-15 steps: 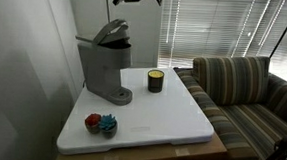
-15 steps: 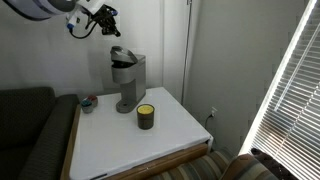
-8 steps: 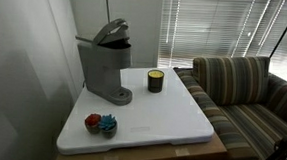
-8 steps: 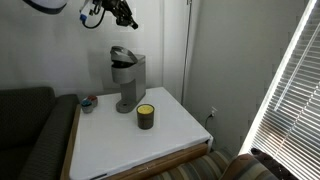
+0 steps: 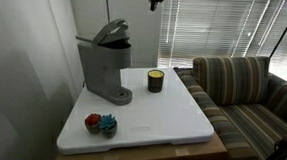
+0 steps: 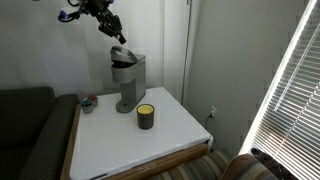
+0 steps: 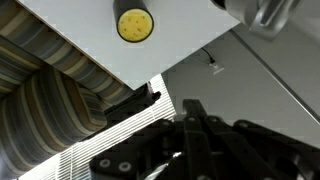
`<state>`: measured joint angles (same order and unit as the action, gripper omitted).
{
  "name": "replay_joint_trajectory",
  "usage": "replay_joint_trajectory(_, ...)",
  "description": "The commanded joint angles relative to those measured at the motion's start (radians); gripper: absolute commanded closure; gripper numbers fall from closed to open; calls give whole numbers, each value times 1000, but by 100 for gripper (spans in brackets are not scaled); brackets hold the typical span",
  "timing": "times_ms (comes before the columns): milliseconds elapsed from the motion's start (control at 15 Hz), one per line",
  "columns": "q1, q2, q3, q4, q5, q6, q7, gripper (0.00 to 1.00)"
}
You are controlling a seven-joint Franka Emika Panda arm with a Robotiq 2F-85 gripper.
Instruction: Open the coffeemaker
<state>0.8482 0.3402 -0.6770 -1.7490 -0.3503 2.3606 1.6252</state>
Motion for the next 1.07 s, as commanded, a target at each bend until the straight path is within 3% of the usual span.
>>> replay_joint_trajectory(0, -192, -25, 228, 0, 20, -35, -16, 100)
replay_joint_trajectory(200, -338, -3, 395, 3, 11, 20, -2, 100)
replay_joint_trajectory(400, -439, 18, 510, 9, 12, 62, 2, 100)
replay_joint_trajectory(667, -503, 41, 582, 15, 22, 108, -1, 100)
replay_joint_trajectory(1000, -535, 60, 621, 17, 80, 229, 10, 100)
